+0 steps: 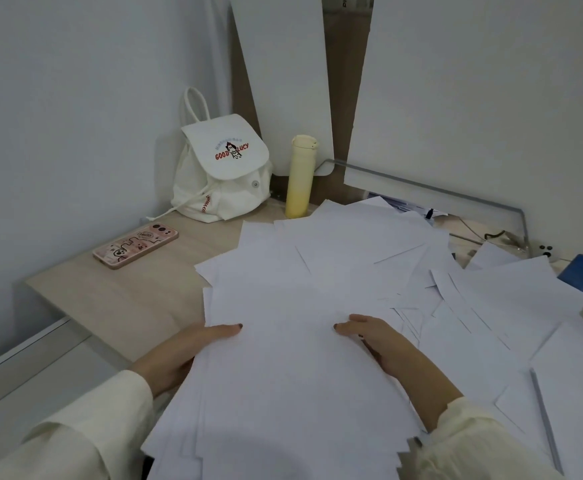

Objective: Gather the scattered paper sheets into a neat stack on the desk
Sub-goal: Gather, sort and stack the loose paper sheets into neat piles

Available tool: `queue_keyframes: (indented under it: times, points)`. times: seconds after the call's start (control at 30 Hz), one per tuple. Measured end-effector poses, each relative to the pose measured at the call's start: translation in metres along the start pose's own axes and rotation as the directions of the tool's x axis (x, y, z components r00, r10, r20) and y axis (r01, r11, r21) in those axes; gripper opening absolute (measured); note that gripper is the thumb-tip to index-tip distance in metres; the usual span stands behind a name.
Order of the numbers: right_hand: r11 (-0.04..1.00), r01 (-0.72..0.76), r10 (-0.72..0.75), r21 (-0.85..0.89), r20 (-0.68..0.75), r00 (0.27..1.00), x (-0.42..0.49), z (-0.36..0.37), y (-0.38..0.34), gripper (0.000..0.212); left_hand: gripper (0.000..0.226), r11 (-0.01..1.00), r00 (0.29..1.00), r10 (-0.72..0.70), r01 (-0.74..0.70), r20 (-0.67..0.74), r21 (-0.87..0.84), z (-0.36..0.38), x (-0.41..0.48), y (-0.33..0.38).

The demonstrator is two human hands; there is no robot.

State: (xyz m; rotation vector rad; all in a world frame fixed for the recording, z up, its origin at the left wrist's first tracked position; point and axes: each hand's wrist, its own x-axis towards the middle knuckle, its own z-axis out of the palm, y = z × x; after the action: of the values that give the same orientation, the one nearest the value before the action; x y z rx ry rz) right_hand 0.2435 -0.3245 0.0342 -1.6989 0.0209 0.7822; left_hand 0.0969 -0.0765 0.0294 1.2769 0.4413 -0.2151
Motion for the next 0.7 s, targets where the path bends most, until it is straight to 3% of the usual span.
queue_keyframes:
  times: [0.1,0.2,0.37,0.43,0.53,0.7]
  points:
    - [1.0,0.026,-0.026,-0.002,-0.059,0.998,-0.003,0.007,0.0,0.062,0.025,0.999,0.991,0.047,-0.045,-0.128,0.02,0.01,0.006,0.002]
    - [0.991,0.113,-0.113,0.067,-0.003,0.994,-0.014,0.001,-0.008,0.061,0.052,0.982,0.967,0.18,-0.188,-0.179,-0.03,0.021,0.009,0.019]
    - [0.877,0.447,-0.46,0.174,0.037,0.887,-0.059,-0.019,-0.065,0.035,0.043,0.83,0.812,0.544,-0.557,-0.213,-0.005,0.045,-0.015,0.07]
    - [0.814,0.536,-0.555,0.224,0.029,0.831,-0.077,-0.025,-0.088,0.035,0.036,0.766,0.743,0.633,-0.642,-0.216,0.039,0.052,-0.022,0.088]
    - [0.771,0.612,-0.622,0.173,0.004,0.783,-0.09,-0.025,-0.105,0.042,0.027,0.737,0.711,0.674,-0.664,-0.201,0.121,0.058,-0.023,0.102]
    - [0.791,0.593,-0.595,0.152,-0.037,0.803,-0.084,-0.011,-0.094,0.047,0.036,0.762,0.729,0.646,-0.635,-0.227,0.128,0.066,-0.011,0.095]
